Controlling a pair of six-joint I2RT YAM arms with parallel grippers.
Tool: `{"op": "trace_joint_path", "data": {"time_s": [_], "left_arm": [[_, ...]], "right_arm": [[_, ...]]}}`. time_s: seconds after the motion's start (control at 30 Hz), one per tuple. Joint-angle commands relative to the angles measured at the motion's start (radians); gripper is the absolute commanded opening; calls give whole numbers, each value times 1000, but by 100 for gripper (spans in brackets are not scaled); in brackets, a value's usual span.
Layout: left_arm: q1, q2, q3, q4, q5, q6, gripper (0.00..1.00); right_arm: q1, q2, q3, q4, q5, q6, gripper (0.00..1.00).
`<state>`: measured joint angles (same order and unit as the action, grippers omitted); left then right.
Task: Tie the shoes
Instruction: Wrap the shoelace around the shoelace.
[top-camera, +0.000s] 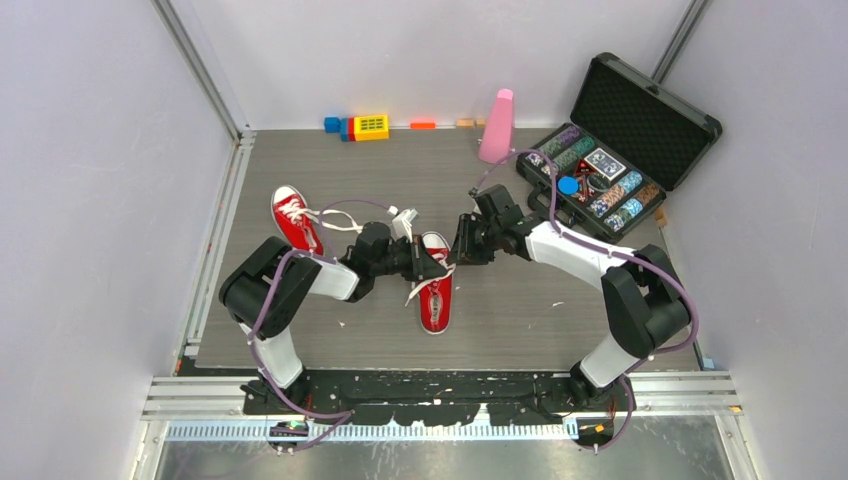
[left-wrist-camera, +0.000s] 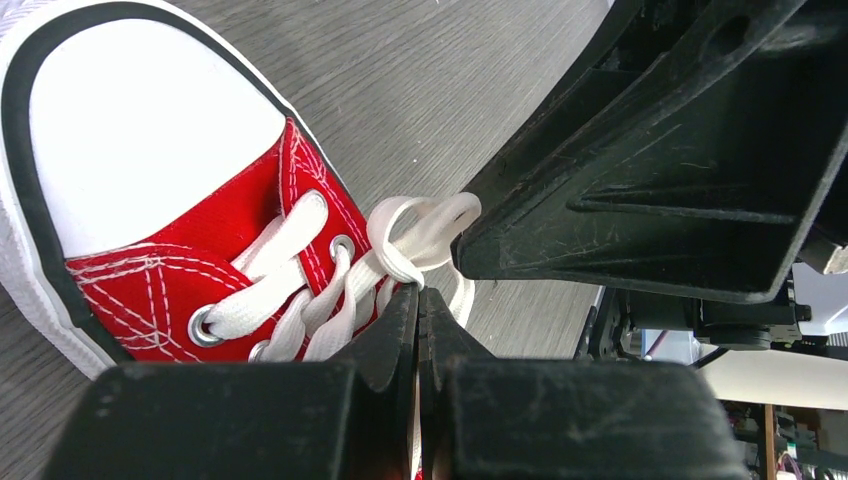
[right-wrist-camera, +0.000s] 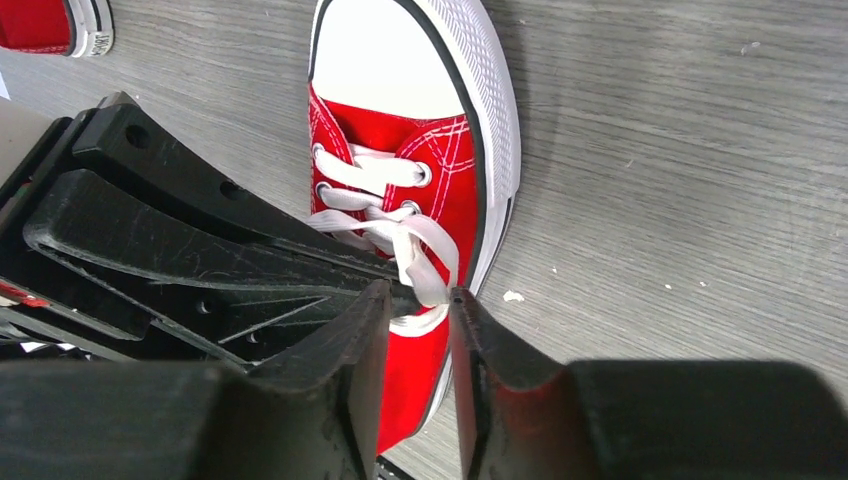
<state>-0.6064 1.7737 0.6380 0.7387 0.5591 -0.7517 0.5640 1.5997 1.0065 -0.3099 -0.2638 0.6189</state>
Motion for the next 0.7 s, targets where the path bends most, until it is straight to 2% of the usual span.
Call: {"op": "trace_joint_path", "data": {"time_s": [0.0,0.1,0.17,0.67], "left_arm": [[2,-23,23,-12,22,18,0],[2,-21,26,-16,24,18,0],[3,-20,26,-16,26,18,0],[3,6,78,-108,46,42,0]], "right_arm": [[7,11,45,-1,13,-33,27],[10,5,48,0,11,-34,10],[11,1,56,-7,14,-39,2],[37,24,184,-67,-14,-55,0]]}}
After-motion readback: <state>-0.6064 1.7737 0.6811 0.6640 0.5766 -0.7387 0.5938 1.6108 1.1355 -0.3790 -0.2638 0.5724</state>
